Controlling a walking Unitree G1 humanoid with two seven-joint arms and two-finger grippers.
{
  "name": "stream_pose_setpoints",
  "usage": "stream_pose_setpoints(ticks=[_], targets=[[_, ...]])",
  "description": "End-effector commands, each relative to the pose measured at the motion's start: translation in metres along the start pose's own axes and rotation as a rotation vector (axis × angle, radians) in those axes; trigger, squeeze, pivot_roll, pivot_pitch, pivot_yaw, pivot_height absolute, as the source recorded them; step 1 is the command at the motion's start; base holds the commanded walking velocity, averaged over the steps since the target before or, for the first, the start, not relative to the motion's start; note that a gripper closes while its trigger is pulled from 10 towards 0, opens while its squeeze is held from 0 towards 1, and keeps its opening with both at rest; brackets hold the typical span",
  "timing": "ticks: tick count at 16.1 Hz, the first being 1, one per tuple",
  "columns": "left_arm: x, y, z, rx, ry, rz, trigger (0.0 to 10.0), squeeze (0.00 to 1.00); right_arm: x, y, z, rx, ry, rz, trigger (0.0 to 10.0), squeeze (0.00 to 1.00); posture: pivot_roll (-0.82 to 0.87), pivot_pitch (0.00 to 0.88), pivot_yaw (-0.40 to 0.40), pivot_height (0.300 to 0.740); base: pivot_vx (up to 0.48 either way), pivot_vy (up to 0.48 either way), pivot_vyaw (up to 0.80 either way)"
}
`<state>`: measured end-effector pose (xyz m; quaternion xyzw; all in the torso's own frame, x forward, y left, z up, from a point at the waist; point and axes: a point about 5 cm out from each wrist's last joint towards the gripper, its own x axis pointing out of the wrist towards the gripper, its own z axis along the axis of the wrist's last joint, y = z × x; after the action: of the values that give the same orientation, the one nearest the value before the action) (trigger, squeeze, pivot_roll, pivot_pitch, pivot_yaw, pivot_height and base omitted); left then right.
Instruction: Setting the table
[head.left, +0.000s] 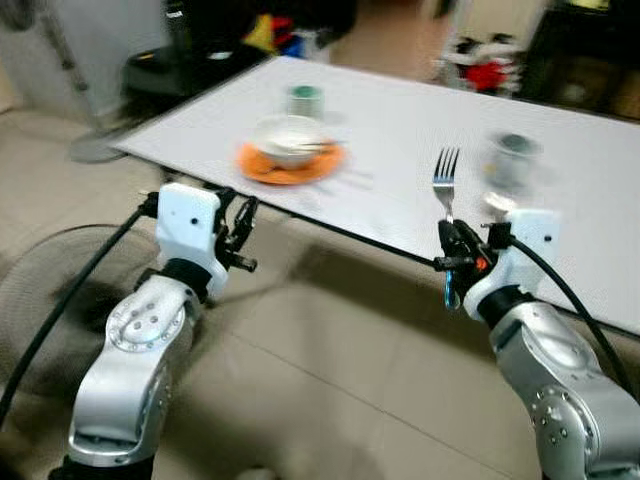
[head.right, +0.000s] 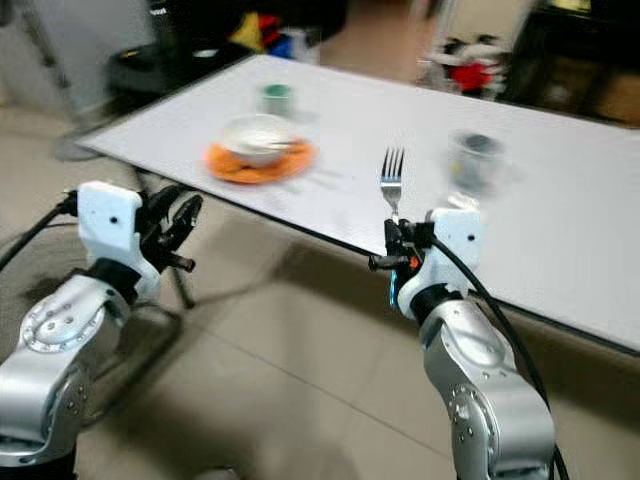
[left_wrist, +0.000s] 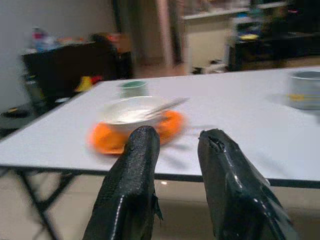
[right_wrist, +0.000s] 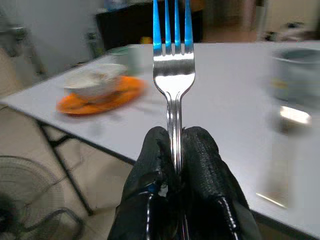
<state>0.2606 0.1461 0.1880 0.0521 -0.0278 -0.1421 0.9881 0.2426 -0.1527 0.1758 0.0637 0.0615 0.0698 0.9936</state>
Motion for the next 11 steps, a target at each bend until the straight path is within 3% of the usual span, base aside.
stream_pose_setpoints(ticks=[1,4,7,11], targets=[[0.0030,-0.0063,0.0024,0.005,-0.009,-0.037,10.0,0.00,-0.0026,-0.0041,0.0038,-0.001,-0.014,-0.025,10.0,0.00,0.07,0.000,0.050,0.740,0.000,-0.322,-0.77],[0.0052,-0.0067,0.0031,0.015,-0.012,-0.050,10.0,0.00,-0.0035,-0.0036,0.0035,0.004,-0.015,-0.031,10.0,0.00,0.06,0.000,0.059,0.740,0.000,-0.216,-0.65],[0.0089,-0.0038,0.0011,-0.016,0.012,-0.048,10.0,0.00,-0.0041,-0.0039,0.0043,0.013,-0.023,-0.042,10.0,0.00,0.05,0.000,0.073,0.740,0.000,0.401,0.00],[0.0101,-0.0020,0.0009,-0.025,0.012,-0.030,10.0,0.00,-0.0033,-0.0033,0.0021,0.009,-0.003,-0.038,10.0,0.00,0.05,0.000,0.072,0.740,0.000,0.000,0.00]])
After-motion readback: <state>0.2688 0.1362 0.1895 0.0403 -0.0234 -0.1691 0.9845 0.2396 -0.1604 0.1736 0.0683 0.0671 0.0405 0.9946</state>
